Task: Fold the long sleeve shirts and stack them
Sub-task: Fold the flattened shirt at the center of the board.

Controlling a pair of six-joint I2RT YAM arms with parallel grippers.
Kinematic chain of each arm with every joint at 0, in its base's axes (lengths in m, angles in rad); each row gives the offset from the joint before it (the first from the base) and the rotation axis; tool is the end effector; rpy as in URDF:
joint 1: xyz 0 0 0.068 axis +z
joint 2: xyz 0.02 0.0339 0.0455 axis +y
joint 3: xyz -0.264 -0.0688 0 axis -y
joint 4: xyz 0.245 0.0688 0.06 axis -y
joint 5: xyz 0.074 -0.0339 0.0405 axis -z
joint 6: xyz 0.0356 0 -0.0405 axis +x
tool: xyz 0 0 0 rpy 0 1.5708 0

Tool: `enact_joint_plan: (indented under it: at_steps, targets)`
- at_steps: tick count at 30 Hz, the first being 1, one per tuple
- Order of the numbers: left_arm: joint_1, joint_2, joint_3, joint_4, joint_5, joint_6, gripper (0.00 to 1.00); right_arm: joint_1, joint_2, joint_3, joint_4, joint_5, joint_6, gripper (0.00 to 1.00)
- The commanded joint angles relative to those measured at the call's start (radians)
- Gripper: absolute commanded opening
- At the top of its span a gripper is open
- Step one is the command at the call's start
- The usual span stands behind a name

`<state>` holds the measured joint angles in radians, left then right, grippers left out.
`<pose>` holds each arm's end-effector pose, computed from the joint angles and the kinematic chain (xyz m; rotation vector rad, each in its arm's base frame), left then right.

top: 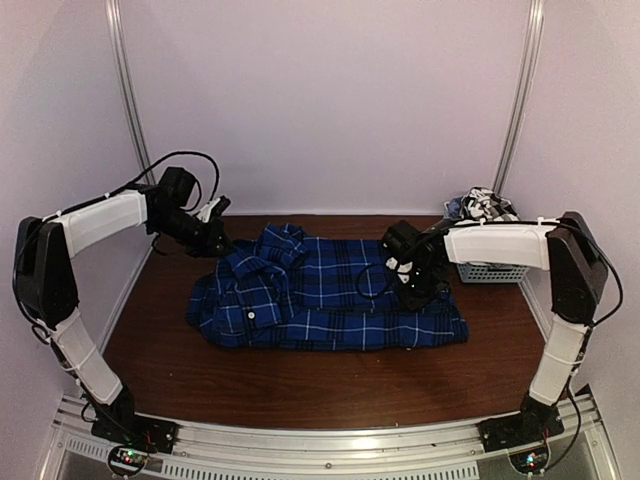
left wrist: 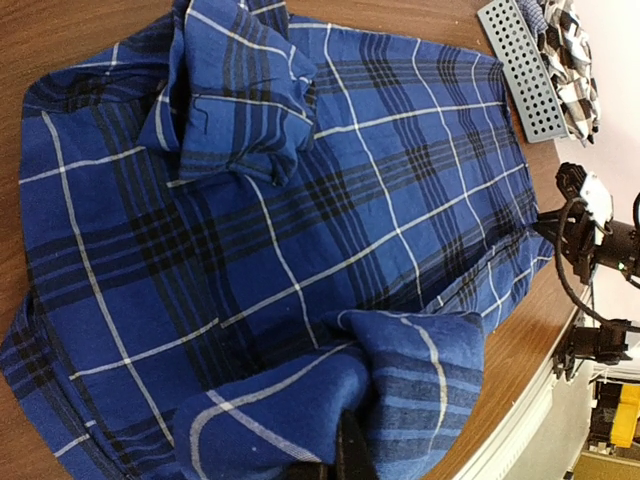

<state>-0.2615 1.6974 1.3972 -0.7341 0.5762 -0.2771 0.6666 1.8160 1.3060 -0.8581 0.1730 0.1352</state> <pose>0.3410 -0.1113 0.2710 0.1933 2.6254 -0.9414 0.2782 0.2111 0.1955 -0.7332 2.7912 -0.1159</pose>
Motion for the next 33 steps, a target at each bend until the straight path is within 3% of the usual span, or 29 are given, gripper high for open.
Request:
enact_joint_plan:
  at_steps: [1, 6, 11, 15, 20, 28, 33]
  targets:
    - [0.010, 0.027, 0.023, 0.017, -0.026, 0.023, 0.00, -0.029, 0.053, 0.049, 0.012, 0.042, -0.017, 0.15]
    - [0.010, 0.042, 0.023, 0.022, -0.034, 0.020, 0.00, -0.049, 0.050, 0.058, 0.016, 0.060, 0.001, 0.20]
    - [0.010, 0.046, 0.025, 0.022, -0.044, 0.021, 0.00, -0.064, -0.044, -0.004, 0.043, 0.030, 0.035, 0.40]
    - [0.010, 0.048, 0.023, 0.022, -0.041, 0.023, 0.00, -0.096, -0.134, -0.080, 0.064, -0.025, 0.053, 0.62]
    - [0.010, 0.044, 0.022, 0.022, -0.036, 0.025, 0.00, -0.168, -0.198, -0.168, 0.090, -0.057, 0.083, 0.72]
    - [0.010, 0.042, 0.011, 0.022, -0.033, 0.026, 0.00, -0.263, -0.269, -0.284, 0.184, -0.232, 0.076, 0.76]
    - [0.010, 0.044, 0.002, 0.028, -0.026, 0.027, 0.00, -0.302, -0.268, -0.321, 0.238, -0.342, 0.063, 0.68]
